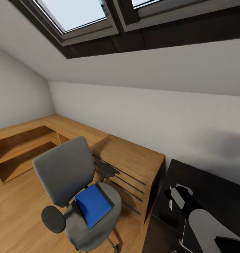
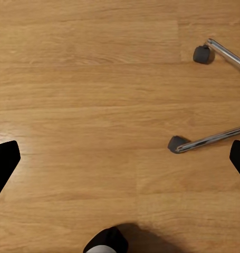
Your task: In the bedroom, organize the workspace by keeping the computer under the desk, ensuring the monitor is on the desk, placing the keyboard on the desk next to the monitor, placing the mouse on the desk next to the keyboard, moving the folder from the swivel chair onto the desk next to the mouse, stacking the notebook on top of the folder with the pen on top of the notebook, and positioning the swivel chair next to the desk.
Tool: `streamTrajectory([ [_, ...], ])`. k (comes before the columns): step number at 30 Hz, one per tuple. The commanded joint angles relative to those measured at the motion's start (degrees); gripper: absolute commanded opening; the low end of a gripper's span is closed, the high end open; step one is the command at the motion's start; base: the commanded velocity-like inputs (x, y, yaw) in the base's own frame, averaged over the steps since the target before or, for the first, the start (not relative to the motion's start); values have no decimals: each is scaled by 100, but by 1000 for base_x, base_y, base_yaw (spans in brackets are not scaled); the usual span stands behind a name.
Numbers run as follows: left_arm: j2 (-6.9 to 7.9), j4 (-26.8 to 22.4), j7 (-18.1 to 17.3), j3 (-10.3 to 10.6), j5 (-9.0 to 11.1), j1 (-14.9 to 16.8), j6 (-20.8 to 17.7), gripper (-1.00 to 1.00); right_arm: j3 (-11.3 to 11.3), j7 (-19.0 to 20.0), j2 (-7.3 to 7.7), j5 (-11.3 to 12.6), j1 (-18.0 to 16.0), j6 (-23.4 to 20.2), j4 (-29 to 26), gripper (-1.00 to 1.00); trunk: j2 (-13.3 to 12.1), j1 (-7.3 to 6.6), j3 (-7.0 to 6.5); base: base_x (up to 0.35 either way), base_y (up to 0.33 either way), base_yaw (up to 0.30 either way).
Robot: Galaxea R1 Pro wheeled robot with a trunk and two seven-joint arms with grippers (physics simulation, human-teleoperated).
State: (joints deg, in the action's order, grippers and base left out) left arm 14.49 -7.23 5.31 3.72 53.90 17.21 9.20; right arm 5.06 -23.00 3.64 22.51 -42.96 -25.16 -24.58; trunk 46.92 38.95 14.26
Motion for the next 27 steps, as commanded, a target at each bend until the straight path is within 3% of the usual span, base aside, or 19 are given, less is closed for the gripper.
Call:
streamTrajectory([
  [1, 1, -6, 31, 41, 24, 2, 11, 100, -1, -38, 1, 60, -2, -16, -15, 100, 6, 1, 8, 0, 0, 0],
  [8, 1, -6, 31, 41, 24, 2, 11, 100, -17, -36, -15, 62, -2, -1, -126, 100, 6, 1, 8, 0, 0, 0],
  [17, -9, -6, 45, 41, 25, 2, 11, 100, -99, -63, -395, 8, 2, 1, -645, 100, 6, 1, 8, 0, 0, 86],
  [20, -14, -6, 51, 41, 24, 2, 11, 100, -236, -68, -459, -29, 4, 3, -717, 100, 6, 1, 8, 0, 0, 228],
  [21, -18, -6, 54, 41, 24, 2, 11, 100, -353, -71, -490, -45, 5, 6, -745, 100, 6, 1, 8, 0, 0, 252],
  [22, -23, -6, 56, 41, 24, 2, 11, 100, -649, -82, -560, -63, 6, 9, -782, 100, 6, 1, 8, 0, 0, 268],
  [27, -27, -6, 57, 46, 24, 2, 11, 100, -930, -85, -659, -71, 6, 10, -795, 100, 6, 1, 8, 0, 0, 272],
])
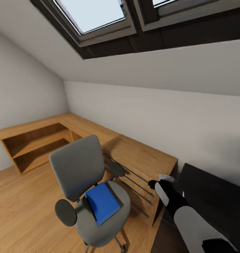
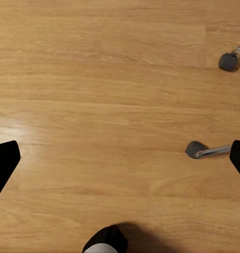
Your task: In the bedroom, organize the workspace by keeping the computer under the desk, ensuring the monitor is on the desk, placing the keyboard on the desk next to the monitor, placing the mouse on the desk next to the keyboard, moving the folder from the swivel chair onto the desk next to the mouse, stacking the notebook on top of the folder with the pen on top of the notebook, and positioning the swivel chair next to the desk.
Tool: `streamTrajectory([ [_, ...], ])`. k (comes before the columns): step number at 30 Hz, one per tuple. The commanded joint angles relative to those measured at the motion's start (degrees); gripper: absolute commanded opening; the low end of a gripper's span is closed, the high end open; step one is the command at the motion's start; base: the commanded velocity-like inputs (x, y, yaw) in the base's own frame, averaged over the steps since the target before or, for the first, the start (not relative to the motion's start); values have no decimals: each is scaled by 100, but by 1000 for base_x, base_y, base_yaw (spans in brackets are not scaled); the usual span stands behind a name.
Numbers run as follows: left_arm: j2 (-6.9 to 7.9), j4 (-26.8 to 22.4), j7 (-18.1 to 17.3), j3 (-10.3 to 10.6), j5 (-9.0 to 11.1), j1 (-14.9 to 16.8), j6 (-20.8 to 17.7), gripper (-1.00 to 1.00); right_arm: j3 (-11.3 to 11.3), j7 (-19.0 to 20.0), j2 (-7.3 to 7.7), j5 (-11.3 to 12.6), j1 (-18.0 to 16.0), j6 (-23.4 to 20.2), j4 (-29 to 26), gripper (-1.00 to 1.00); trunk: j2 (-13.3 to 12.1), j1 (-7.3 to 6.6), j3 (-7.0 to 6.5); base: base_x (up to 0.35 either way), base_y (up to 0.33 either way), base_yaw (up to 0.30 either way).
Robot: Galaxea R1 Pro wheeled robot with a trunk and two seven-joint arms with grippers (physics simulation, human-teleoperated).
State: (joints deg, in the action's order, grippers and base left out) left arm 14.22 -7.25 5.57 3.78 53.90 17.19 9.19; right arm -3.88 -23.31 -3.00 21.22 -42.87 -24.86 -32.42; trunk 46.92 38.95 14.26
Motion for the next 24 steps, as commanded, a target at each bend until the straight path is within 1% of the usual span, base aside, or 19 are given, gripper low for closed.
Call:
streamTrajectory([
  [1, -1, -4, 31, 41, 24, 3, 12, 100, -85, -55, -15, 56, -2, -19, -13, 100, 6, 1, 8, 0, 0, 274],
  [2, -3, -4, 31, 42, 24, 3, 12, 100, -192, -58, -49, 51, -2, -11, -15, 100, 6, 1, 8, 0, 0, 275],
  [3, -4, -4, 31, 43, 24, 3, 12, 100, -248, -60, -62, 48, -2, 0, -15, 100, 6, 1, 8, 0, 0, 275],
  [4, -5, -4, 31, 43, 24, 3, 11, 100, -453, -64, -90, 49, -1, 62, -15, 100, 6, 1, 8, 0, 0, 275],
  [5, -6, -4, 31, 43, 24, 3, 9, 100, -525, -65, -96, 49, 1, 92, -14, 100, 6, 1, 8, 0, 0, 276],
  [6, -9, -4, 31, 47, 24, 3, 7, 100, -653, -66, -107, 49, 3, 147, -12, 100, 6, 1, 8, 0, 0, 276],
  [13, -15, -4, 9, 54, 17, 3, 6, 100, -960, -61, -133, 53, 13, 269, -5, 100, 6, 1, 8, 0, 0, 276],
  [17, -21, -4, 11, 59, 10, 3, 0, 100, -990, -63, -235, 46, 14, 293, -2, 100, 6, 1, 8, 0, 0, 276],
  [18, -25, -4, 15, 60, 12, 3, -3, 100, -994, -65, -286, 36, 16, 301, 3, 100, 6, 1, 8, 0, 0, 276],
  [24, -71, -4, 30, 56, 16, 3, -12, 100, -1005, -68, -369, -83, 23, 312, 14, 100, 6, 1, 8, 0, 0, 276],
])
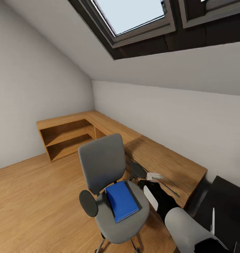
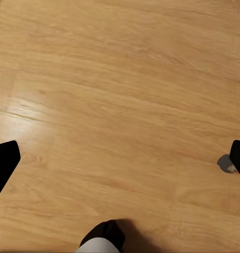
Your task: In the bedroom, organize the workspace by keeping the computer under the desk, ensuring the monitor is on the desk, placing the keyboard on the desk next to the monitor, placing the mouse on the desk next to the keyboard, moving the folder from the swivel chair onto the desk next to the mouse, stacking the notebook on top of the folder with the pen on top of the notebook, and positioning the swivel chair next to the desk.
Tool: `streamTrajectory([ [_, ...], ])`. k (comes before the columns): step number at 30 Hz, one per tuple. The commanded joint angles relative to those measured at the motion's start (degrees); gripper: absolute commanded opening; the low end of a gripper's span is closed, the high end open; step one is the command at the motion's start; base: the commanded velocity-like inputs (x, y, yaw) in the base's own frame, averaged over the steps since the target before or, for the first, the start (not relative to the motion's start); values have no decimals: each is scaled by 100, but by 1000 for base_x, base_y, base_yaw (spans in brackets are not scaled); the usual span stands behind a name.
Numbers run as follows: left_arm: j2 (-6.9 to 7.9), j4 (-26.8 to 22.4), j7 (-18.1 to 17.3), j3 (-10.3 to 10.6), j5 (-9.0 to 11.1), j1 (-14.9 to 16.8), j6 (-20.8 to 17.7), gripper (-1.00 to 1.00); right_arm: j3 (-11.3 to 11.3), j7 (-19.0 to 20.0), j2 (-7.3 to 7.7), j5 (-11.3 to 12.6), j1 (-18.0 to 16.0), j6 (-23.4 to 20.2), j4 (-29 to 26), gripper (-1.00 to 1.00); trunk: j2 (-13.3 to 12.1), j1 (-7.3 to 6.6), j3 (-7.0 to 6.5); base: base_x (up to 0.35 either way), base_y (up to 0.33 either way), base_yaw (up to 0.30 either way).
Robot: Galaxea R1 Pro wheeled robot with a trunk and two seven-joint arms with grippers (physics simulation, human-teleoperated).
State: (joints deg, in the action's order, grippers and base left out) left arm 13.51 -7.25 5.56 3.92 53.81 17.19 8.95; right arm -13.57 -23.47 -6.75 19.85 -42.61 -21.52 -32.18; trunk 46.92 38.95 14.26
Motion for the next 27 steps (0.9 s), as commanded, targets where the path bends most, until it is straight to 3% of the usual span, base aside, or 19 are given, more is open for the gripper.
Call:
streamTrajectory([
  [1, -36, -4, 37, 40, 28, 3, 12, 100, -41, -50, -3, 21, -3, -21, -6, 100, 6, 1, 8, 0, 0, 276],
  [10, -201, -4, 49, 27, 38, 3, 12, 100, -41, -44, -19, -39, 5, 33, 12, 100, 6, 1, 8, 0, 0, 276],
  [27, -195, -4, 0, 7, 31, 3, 34, 100, -35, -43, 0, -42, 7, 279, 62, 100, 6, 1, 42, 0, 0, 238],
])
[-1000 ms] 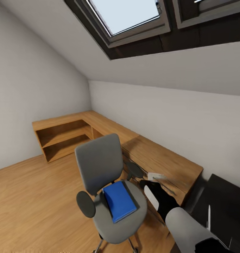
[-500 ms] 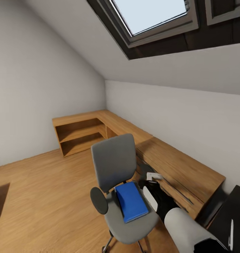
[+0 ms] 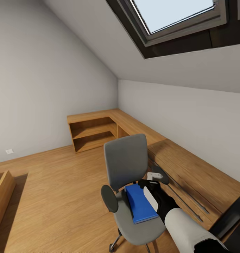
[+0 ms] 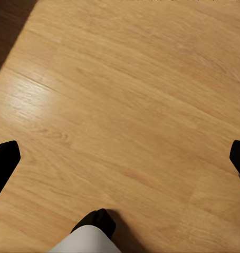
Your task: In the bedroom, organize the workspace by keeping the computer under the desk, ensuring the monitor is on the desk, placing the keyboard on the desk next to the monitor, placing the mouse on the desk next to the keyboard, moving the folder from the swivel chair onto the desk next to the mouse, stacking the notebook on top of the folder with the pen on top of the notebook, and positioning the swivel chair next to the desk.
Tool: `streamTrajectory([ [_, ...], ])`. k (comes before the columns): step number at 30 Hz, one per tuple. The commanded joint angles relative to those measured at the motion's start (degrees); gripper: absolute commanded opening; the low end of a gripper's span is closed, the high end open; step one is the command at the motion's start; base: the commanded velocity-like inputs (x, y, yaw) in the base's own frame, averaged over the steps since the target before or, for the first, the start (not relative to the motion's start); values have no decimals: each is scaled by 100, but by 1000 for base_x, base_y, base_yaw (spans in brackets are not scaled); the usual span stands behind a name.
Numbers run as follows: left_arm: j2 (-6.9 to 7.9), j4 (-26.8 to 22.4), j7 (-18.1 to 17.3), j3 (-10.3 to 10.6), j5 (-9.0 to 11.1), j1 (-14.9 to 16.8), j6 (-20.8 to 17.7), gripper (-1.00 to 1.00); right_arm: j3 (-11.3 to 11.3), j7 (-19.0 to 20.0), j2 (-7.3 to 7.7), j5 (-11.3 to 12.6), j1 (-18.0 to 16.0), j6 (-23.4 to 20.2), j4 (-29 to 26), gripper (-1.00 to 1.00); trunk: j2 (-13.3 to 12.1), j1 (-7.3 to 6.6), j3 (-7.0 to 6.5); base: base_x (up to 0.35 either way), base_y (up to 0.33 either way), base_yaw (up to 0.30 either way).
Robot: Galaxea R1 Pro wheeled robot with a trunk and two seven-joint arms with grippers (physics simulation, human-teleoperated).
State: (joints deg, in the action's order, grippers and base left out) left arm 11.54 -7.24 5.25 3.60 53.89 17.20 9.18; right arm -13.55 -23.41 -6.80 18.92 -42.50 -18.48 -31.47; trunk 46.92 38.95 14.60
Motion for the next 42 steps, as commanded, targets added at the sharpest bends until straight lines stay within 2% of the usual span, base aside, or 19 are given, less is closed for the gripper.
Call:
streamTrajectory([
  [1, 0, -6, 27, 42, 18, 2, 14, 100, -37, -48, 7, 50, -4, -24, -9, 100, 6, 1, 9, 0, 0, 54],
  [6, -2, -1, 15, 50, 3, 2, 159, 100, -35, -37, 17, 50, -4, -21, -9, 100, 6, 1, 12, 0, 0, 25],
  [12, -15, 216, 4, 59, -14, 2, 877, 100, -36, -18, 28, 48, -4, -9, -9, 100, 6, 1, 13, 0, 0, 5],
  [15, -18, 262, 3, 60, -17, 2, 1028, 100, -37, -25, 29, 51, -4, -8, -9, 100, 6, 1, 13, 0, 0, 1],
  [27, -20, 292, 2, 69, -21, 2, 1136, 100, -39, -51, 23, 51, -4, -12, -17, 100, 6, 1, 13, 0, 0, 0],
  [28, 47, 176, -214, 127, -168, 2, 1186, 100, -66, -4, 30, 40, -4, -18, -14, 100, 6, 1, 13, 0, 0, 0],
  [29, 81, 126, -287, 131, -182, 2, 1186, 100, -69, -3, 30, 37, -4, -21, -15, 100, 6, 1, 13, 0, 0, 0],
  [30, 206, -117, -510, 142, -217, 2, 1165, 100, -73, 4, 27, 24, -4, -30, -16, 100, 6, 1, 13, 0, 0, 0],
  [31, 243, -226, -566, 145, -227, 2, 1151, 100, -74, 4, 27, 19, -4, -34, -18, 100, 6, 1, 13, 0, 0, 0],
  [34, 366, -744, -694, 150, -283, 2, 1002, 100, -85, 4, 32, -49, -12, -51, -29, 100, 6, 1, 13, 0, 0, 0],
  [35, 612, -1897, -739, 145, -440, 2, -79, 100, -86, 7, 44, -196, -34, -147, -20, 100, 6, 1, 13, 0, 0, 0],
  [39, 661, -2665, -519, 132, -497, 2, -830, 100, -87, 26, 46, -225, -47, -227, -13, 100, 6, 1, 13, 0, 0, 0],
  [40, 669, -3066, -259, 139, -512, 2, -1132, 100, -87, 45, 46, -231, -55, -251, -13, 100, 6, 1, 13, 0, 0, 0],
  [42, 673, -3850, 573, 153, -520, 2, -1605, 100, -87, 72, 47, -233, -95, -274, -16, 100, 6, 1, 13, 0, 0, 0],
])
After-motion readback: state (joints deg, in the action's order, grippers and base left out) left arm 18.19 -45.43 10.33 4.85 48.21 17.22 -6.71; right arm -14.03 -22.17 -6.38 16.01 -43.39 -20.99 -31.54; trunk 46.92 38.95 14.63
